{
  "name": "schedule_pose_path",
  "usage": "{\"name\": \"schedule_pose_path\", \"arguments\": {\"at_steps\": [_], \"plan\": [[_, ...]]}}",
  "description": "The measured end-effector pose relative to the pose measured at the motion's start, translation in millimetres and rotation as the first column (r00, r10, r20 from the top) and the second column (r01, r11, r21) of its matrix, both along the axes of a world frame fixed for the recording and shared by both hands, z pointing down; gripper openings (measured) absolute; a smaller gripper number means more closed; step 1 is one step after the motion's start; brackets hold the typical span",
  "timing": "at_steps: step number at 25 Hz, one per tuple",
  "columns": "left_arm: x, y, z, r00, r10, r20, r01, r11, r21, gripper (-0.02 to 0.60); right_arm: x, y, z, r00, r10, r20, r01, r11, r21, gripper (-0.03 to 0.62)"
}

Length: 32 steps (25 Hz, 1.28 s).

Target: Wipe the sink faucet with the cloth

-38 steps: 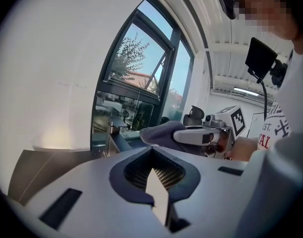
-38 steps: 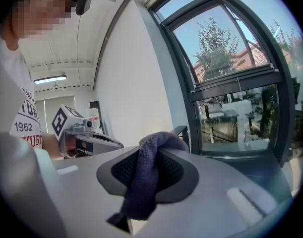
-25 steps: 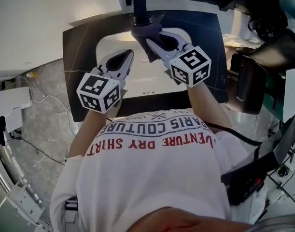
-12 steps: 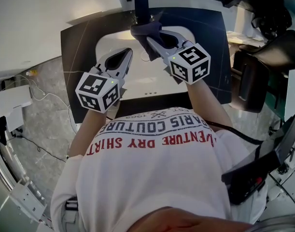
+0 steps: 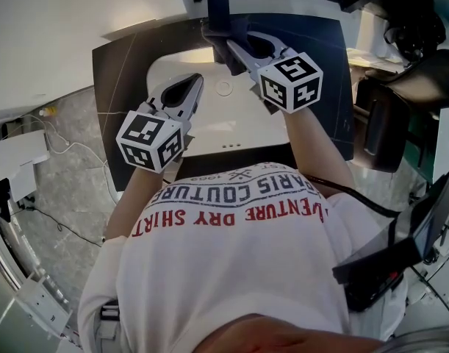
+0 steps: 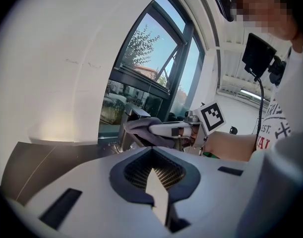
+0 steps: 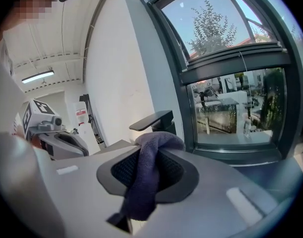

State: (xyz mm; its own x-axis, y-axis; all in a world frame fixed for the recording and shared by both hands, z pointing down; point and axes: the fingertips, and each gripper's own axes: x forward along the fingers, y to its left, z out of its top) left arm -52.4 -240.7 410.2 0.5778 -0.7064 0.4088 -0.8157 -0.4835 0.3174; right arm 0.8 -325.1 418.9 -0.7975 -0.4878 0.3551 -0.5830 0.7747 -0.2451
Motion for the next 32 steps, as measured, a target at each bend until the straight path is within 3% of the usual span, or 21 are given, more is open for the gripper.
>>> {"name": "schedule_pose_path", "arguments": {"at_steps": [10, 25, 32], "plan": [[-3.2, -8.7, 7.0, 1.000, -0.003, 0.001, 0.003, 1.000, -0.009, 0.002, -2.7, -33.4, 0.3, 0.999, 0.039, 0.011, -0.039, 0.999, 0.038, 0.069], [-5.2, -8.3, 8.7, 1.000, -0.010, 0.004, 0.010, 1.000, -0.010, 0.001, -1.0, -35.4, -11.9, 0.995, 0.062, 0.081, -0.069, 0.994, 0.083, 0.069], [-5.6, -4.9, 8.4, 1.000, -0.009, 0.001, 0.009, 1.000, -0.014, 0.002, 3.3, -10.9, -17.0, 0.992, 0.023, 0.126, -0.033, 0.997, 0.072, 0.069]]}}
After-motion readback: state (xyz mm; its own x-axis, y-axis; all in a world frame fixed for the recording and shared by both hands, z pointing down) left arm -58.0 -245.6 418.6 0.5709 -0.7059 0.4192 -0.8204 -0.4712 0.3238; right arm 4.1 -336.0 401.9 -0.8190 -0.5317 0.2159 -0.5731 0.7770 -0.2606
